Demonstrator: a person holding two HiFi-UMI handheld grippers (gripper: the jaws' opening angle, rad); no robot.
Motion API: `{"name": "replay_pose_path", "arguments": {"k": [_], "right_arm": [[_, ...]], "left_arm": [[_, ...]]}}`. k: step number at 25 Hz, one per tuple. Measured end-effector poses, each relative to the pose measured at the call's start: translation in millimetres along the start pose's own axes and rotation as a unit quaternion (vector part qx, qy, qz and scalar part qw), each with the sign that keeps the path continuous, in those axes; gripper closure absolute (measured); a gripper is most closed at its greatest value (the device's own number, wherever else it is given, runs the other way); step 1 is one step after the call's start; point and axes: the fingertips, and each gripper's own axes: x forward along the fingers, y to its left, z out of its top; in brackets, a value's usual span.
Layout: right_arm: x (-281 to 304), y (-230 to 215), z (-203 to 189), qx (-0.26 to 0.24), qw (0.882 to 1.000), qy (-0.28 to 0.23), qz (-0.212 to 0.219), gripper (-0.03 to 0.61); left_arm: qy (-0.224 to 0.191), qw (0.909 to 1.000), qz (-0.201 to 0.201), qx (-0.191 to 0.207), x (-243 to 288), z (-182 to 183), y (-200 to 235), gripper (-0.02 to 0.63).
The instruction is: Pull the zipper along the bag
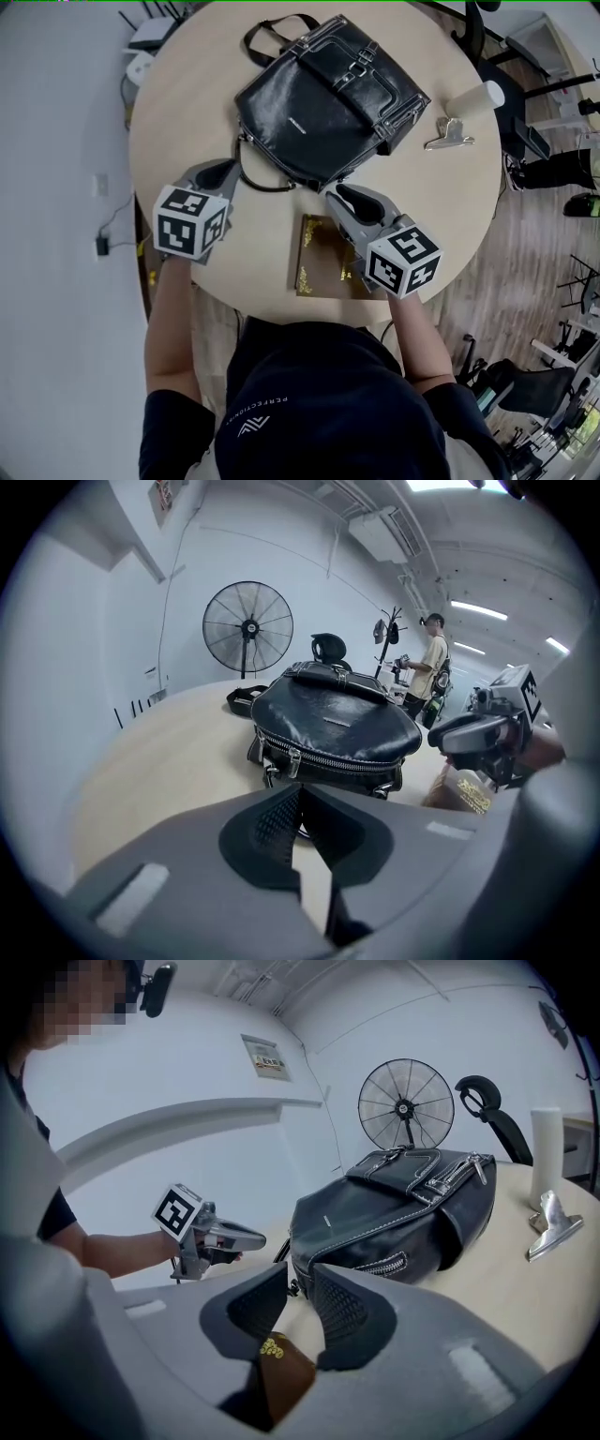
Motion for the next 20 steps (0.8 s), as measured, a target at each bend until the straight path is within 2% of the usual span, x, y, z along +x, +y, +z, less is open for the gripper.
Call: {"name": "replay_pose_path", "arguments": {"k": [4,9,13,20], "right_arm": [[-14.4,3.5,-6.7,-0.004,1.000,0.000,0.000,0.506],[-40.9,-2.4,-10.3,-0.003,1.000,-0.011,-0.013,0.575],[-58.9,-1.0,-13.1,-0.001,1.000,-0.020,-0.009,0.575],[-80.5,6.5,-19.1,-0.026,0.999,-0.019,-0.005,0.576]], "left_arm": [[-0.009,0.9996,0.003,-0.025,-16.2,-5.2,-10.3,0.599],[-0.029,0.9993,0.011,-0.020,-37.1,-0.9,-36.3,0.597],[-0.046,0.9983,0.012,-0.035,-54.3,-2.9,-59.8,0.595],[-0.059,0.9965,0.036,-0.048,-78.7,-17.8,-87.1,0.595]]}}
